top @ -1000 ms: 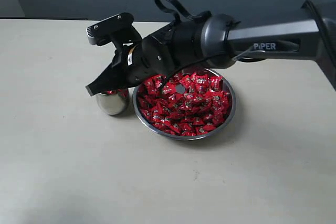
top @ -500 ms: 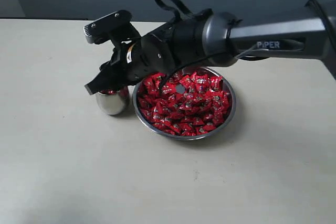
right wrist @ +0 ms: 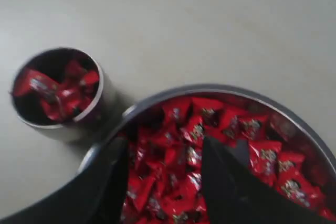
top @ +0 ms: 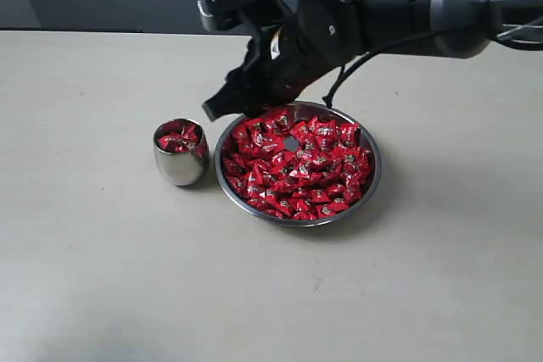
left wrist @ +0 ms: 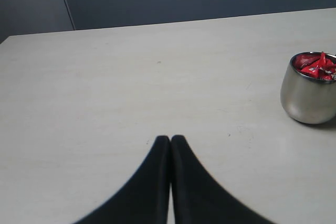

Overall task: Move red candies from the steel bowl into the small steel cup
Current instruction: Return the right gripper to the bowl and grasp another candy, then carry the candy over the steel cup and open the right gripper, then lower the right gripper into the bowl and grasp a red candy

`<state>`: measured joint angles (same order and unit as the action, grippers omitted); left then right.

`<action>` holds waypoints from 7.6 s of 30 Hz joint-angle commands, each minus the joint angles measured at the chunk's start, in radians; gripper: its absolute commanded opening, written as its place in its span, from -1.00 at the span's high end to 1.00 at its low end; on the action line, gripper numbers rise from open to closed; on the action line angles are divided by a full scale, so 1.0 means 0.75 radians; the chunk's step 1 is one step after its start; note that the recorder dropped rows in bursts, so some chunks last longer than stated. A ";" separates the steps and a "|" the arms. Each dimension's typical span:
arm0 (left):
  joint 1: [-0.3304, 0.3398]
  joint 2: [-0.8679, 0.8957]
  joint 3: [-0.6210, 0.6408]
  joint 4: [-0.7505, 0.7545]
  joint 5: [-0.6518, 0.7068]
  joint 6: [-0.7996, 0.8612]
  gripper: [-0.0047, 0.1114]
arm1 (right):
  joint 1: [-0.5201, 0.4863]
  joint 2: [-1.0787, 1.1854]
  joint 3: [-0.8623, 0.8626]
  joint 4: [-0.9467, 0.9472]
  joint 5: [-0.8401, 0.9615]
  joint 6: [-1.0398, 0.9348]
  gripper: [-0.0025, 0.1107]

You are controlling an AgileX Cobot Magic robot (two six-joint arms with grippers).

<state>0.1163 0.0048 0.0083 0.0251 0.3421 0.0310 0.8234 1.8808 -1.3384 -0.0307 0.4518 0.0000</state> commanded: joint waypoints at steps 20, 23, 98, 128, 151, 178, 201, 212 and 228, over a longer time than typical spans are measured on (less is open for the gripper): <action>-0.011 -0.006 -0.011 0.003 -0.007 -0.002 0.91 | -0.182 0.249 0.090 0.083 -0.357 0.031 0.19; -0.011 -0.006 -0.011 0.003 -0.007 -0.002 0.91 | -0.182 0.309 0.019 0.083 -0.342 0.031 0.19; -0.011 -0.006 -0.011 0.003 -0.007 -0.002 0.91 | 0.142 0.090 -0.057 0.114 -0.290 0.034 0.96; -0.011 -0.006 -0.011 0.003 -0.007 -0.002 0.91 | 0.174 0.311 -0.114 0.078 -0.387 0.023 0.50; -0.011 -0.006 -0.011 0.003 -0.007 -0.002 0.91 | 0.168 -0.109 -0.031 -0.233 0.213 0.148 0.80; -0.011 -0.006 -0.011 0.003 -0.007 -0.002 0.91 | -0.074 0.066 0.223 -0.169 -0.014 0.174 0.24; -0.011 -0.006 -0.011 0.003 -0.007 -0.002 0.91 | -0.026 0.046 0.223 -0.098 -0.002 0.052 0.24; -0.011 -0.006 -0.011 0.003 -0.007 -0.002 0.91 | 0.049 0.057 0.223 -0.101 0.079 -0.016 0.24; -0.011 -0.006 -0.011 0.003 -0.007 -0.002 0.91 | 0.043 0.105 0.223 -0.192 0.053 0.049 0.96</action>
<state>0.1163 0.0048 0.0083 0.0251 0.3421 0.0310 0.8595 1.9872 -1.1774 -0.1514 0.4962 0.0142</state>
